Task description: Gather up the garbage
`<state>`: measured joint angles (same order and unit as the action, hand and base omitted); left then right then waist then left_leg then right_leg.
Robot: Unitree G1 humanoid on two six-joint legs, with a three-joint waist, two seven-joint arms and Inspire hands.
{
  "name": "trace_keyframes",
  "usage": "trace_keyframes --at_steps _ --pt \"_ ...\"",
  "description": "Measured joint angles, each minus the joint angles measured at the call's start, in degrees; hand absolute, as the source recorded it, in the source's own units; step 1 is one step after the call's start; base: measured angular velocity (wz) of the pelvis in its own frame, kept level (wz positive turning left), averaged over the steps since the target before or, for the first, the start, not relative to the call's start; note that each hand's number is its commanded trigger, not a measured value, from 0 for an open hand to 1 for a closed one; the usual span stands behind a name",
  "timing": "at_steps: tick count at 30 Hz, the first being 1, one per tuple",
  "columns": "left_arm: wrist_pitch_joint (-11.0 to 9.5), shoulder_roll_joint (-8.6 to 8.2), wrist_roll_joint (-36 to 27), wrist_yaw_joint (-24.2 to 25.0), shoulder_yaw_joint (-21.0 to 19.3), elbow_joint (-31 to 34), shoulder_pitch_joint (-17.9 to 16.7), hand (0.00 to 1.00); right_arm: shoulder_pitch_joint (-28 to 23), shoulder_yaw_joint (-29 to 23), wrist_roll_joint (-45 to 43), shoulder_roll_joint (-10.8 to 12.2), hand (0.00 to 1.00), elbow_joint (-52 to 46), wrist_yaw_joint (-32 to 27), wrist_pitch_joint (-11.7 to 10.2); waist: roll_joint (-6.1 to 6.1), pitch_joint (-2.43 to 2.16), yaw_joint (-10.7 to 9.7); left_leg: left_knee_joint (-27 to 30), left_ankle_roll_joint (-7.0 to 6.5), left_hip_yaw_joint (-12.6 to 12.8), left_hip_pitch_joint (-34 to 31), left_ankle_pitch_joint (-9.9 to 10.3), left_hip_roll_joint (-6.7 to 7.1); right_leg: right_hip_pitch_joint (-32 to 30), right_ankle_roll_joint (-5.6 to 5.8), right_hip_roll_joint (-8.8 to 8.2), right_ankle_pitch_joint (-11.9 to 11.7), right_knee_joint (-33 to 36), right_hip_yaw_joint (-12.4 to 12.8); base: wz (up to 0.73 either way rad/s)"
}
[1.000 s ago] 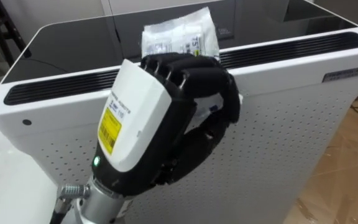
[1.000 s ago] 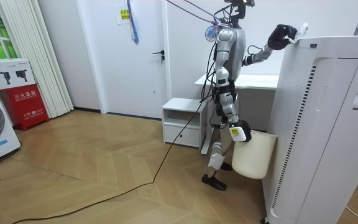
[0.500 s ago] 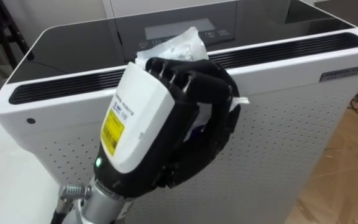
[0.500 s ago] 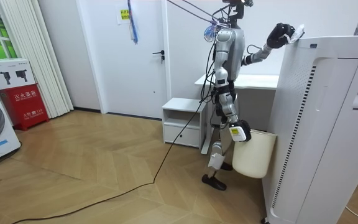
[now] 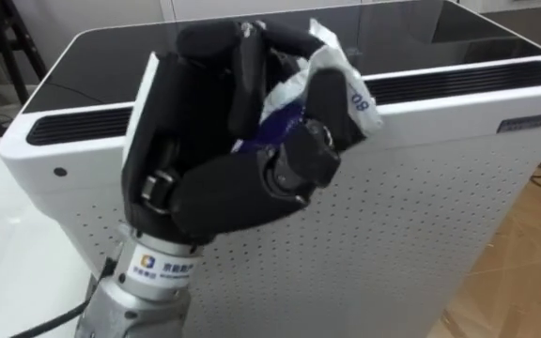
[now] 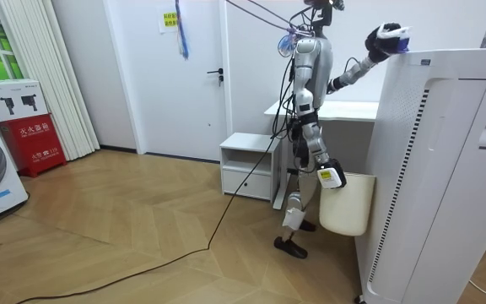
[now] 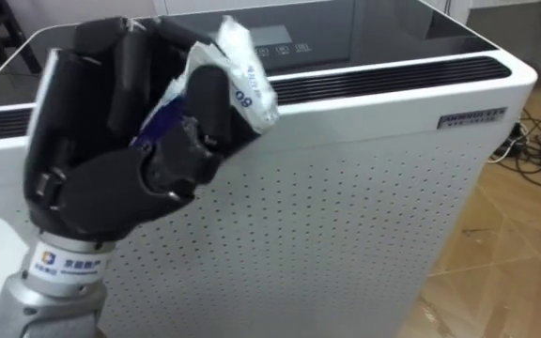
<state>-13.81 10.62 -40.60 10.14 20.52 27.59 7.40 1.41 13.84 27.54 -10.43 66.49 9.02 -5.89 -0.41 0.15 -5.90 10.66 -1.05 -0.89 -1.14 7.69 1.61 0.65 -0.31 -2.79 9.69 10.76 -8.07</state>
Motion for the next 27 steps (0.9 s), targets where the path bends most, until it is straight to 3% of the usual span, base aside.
trace_keyframes --at_steps 4,10,17,21,24,27 --pt "5.57 0.11 -4.25 4.21 0.46 -0.01 0.08 1.0 0.44 0.03 0.03 -0.12 1.0 -0.17 -0.07 1.59 0.33 -0.18 0.07 0.65 -0.02 0.06 -1.62 0.02 -0.27 -1.27 -0.11 0.07 -0.24 0.08 0.07 0.0" --pt "10.11 -0.08 -7.23 7.64 0.36 0.02 0.23 1.0 0.73 0.02 0.01 -0.37 1.0 -0.17 -0.13 3.5 1.18 -0.38 0.11 1.1 -0.06 0.68 -2.72 0.14 -0.93 -1.7 -0.36 0.3 -0.41 0.1 0.1 0.0" --pt "12.89 -0.62 -7.78 9.25 0.31 0.01 0.99 1.0 0.79 0.07 0.13 -0.49 1.0 -0.19 -0.13 4.77 1.31 -0.28 1.15 1.09 -0.05 1.21 -2.72 0.15 -0.98 -2.22 -0.38 0.29 -0.38 0.0 0.19 -0.02" --pt "13.46 -0.59 -8.76 10.96 0.29 -0.64 1.27 1.0 1.07 0.07 -0.34 -0.42 1.0 -0.64 -0.14 5.11 0.93 0.07 1.68 1.08 -0.06 1.54 -2.82 0.15 -0.98 -2.35 -0.31 0.17 -0.34 0.08 0.13 0.0" --pt "13.85 -0.01 -7.7 12.65 0.36 -1.63 1.11 1.0 1.9 0.08 -1.18 -0.35 1.0 -0.72 -0.12 5.43 0.88 0.39 1.69 0.98 -0.06 1.57 -3.19 0.15 -0.98 -2.92 -0.31 0.18 -0.33 0.46 0.11 0.01" --pt "14.45 1.41 -4.48 13.26 0.43 -3.73 -0.98 1.0 1.89 0.04 -1.12 -0.39 1.0 -1.62 -0.13 5.93 0.88 0.42 1.49 0.82 -0.06 1.64 -3.29 0.15 -0.98 -3.33 -0.34 0.16 -0.19 0.97 0.08 0.0"
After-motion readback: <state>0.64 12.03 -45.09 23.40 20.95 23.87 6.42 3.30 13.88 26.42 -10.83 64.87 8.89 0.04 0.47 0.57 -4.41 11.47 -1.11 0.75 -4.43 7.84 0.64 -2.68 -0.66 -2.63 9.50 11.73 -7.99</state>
